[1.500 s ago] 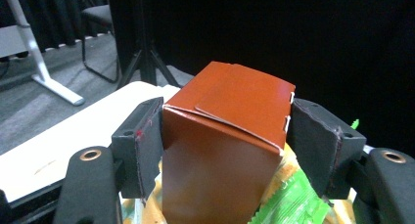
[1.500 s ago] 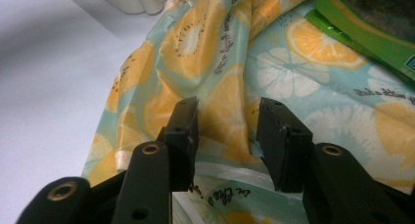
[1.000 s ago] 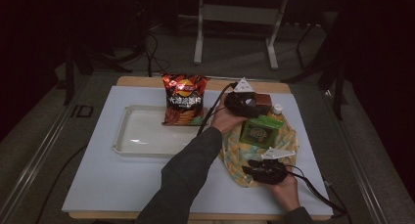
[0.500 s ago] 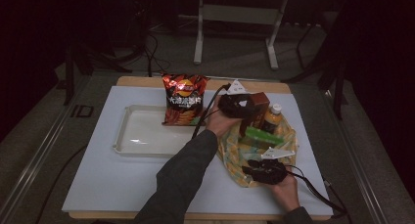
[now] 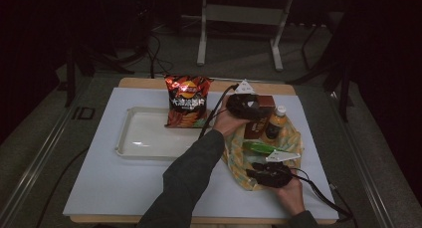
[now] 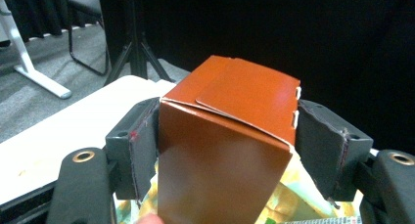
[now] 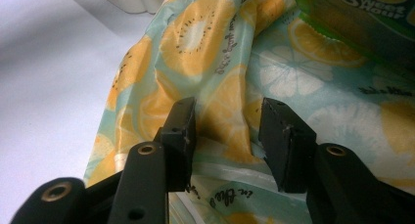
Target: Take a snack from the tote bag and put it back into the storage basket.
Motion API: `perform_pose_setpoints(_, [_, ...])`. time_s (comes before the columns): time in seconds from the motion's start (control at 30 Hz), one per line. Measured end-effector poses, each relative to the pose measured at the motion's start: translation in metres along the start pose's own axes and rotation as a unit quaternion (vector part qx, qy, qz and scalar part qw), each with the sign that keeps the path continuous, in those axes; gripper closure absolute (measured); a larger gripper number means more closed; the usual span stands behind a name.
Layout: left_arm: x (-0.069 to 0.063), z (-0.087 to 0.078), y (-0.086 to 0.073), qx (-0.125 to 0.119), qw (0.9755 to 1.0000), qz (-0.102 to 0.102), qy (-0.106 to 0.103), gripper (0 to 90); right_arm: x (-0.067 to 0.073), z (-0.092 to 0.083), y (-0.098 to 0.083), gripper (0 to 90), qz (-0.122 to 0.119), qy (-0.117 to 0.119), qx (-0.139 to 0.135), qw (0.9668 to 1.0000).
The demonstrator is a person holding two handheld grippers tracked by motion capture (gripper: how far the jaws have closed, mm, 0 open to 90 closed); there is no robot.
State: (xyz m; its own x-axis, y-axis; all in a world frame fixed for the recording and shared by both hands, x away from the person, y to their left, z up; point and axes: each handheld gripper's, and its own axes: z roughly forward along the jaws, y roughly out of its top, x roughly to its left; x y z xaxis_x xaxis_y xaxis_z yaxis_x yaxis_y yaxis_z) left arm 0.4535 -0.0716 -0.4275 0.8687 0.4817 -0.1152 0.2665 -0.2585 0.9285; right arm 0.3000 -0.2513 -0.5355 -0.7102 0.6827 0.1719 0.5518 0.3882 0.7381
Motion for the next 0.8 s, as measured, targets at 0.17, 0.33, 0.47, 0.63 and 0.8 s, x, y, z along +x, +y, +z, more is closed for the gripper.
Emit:
perform_pose_setpoints(0.17, [0.003,0.001,-0.003,0.005,0.9999,-0.012,-0.002,27.6,0.0,0.0,0.0,57.4,0.001,0.0,0.0,1.0])
perform_pose_setpoints(0.33, [0.005,-0.003,0.001,-0.015,0.9997,-0.02,0.001,24.5,0.0,0.0,0.0,57.4,0.001,0.001,0.0,1.0])
perform_pose_setpoints(0.47, [0.005,0.0,0.002,-0.01,0.9998,-0.018,-0.004,24.6,0.0,0.0,-0.001,57.4,0.001,0.001,0.0,1.0])
perform_pose_setpoints(0.63, [0.001,0.009,0.003,0.008,0.9999,-0.009,0.0,26.4,0.0,0.0,-0.001,57.4,0.0,0.002,0.001,1.0])
perform_pose_setpoints(0.8, [-0.004,0.009,0.004,0.019,0.9997,0.008,0.009,30.5,-0.001,-0.001,-0.001,57.3,0.0,0.002,0.001,1.0])
